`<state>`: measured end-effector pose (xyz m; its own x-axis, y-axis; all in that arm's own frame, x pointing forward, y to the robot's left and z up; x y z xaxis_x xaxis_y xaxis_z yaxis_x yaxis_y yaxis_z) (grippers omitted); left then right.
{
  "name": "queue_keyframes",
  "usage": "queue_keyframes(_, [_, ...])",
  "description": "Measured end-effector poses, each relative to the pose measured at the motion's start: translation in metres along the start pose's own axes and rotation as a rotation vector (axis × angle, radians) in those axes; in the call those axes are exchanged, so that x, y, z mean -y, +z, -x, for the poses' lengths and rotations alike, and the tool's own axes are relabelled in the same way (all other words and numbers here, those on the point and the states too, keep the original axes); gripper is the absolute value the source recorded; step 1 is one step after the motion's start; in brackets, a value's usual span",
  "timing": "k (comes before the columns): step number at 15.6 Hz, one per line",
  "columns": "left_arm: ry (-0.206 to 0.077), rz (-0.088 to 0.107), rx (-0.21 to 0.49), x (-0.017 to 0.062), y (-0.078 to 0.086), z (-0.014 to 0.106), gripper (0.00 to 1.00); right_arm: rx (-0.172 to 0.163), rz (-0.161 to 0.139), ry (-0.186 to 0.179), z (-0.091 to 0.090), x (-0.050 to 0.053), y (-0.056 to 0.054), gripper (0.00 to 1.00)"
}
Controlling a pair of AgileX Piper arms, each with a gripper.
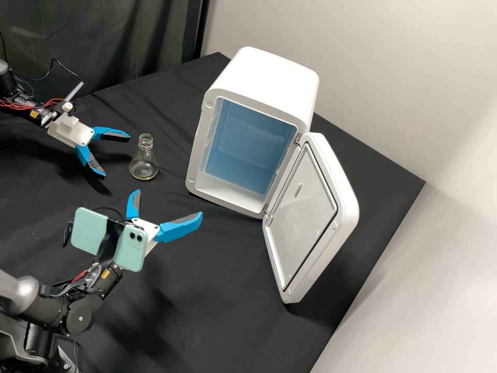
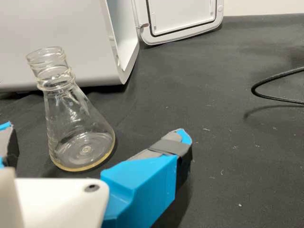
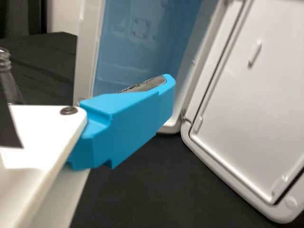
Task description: Place the flask in the incubator
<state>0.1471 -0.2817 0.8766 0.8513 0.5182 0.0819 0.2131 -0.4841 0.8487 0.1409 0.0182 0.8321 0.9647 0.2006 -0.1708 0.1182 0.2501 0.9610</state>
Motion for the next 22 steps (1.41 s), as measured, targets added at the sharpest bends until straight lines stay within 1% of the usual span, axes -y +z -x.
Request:
queue_keyframes(1, [0.0,0.0,0.0,0.0,0.0,0.0,1.0,-0.021,0.009,0.021,0.0,-0.002,-0.005,1.0])
queue_keyframes(3, [0.0,0.001,-0.002,0.0,0.0,0.0,1.0,-0.062,0.009,0.072,0.0,-0.006,-0.015,1.0])
queue_keyframes(4, [0.001,0.002,-0.006,0.0,-0.001,0.0,1.0,-0.074,0.009,0.101,0.001,-0.009,-0.018,1.0])
queue_keyframes(5, [0.001,0.003,-0.01,0.0,-0.002,0.001,1.0,-0.086,0.007,0.119,0.001,-0.01,-0.021,1.0])
queue_keyframes(6, [0.001,0.003,-0.01,0.0,-0.002,0.001,1.0,-0.099,-0.001,0.14,0.001,-0.012,-0.024,1.0])
queue_keyframes(8, [0.003,0.002,-0.01,-0.0004,-0.002,0.001,1.0,-0.131,-0.037,0.165,-0.001,-0.013,-0.028,1.0])
queue_keyframes(10, [0.004,0.002,-0.01,-0.0007,-0.002,0.001,1.0,-0.156,-0.061,0.174,-0.002,-0.013,-0.032,1.0])
queue_keyframes(13, [0.004,0.002,-0.01,-0.0007,-0.002,0.001,1.0,-0.186,-0.083,0.176,-0.003,-0.012,-0.036,1.0])
queue_keyframes(14, [0.004,0.002,-0.01,-0.0007,-0.002,0.001,1.0,-0.193,-0.084,0.176,-0.004,-0.012,-0.037,1.0])
queue_keyframes(15, [0.004,0.002,-0.01,-0.0007,-0.002,0.001,1.0,-0.195,-0.085,0.174,-0.004,-0.012,-0.037,1.0])
queue_keyframes(17, [0.004,0.002,-0.01,-0.0007,-0.002,0.001,1.0,-0.195,-0.092,0.157,-0.007,-0.009,-0.036,1.0])
queue_keyframes(18, [0.004,0.002,-0.01,-0.0007,-0.002,0.001,1.0,-0.193,-0.111,0.136,-0.01,-0.006,-0.035,1.0])
queue_keyframes(20, [0.004,0.0,-0.006,-0.0006,-0.001,0.001,1.0,-0.194,-0.126,0.089,-0.017,0.001,-0.033,1.0])
queue_keyframes(21, [0.003,-0.001,-0.002,-0.0006,0.0,0.0,1.0,-0.191,-0.14,0.059,-0.021,0.006,-0.032,1.0])
queue_keyframes(22, [0.002,-0.003,0.004,-0.0006,0.001,0.0,1.0,-0.188,-0.144,0.038,-0.024,0.01,-0.031,1.0])
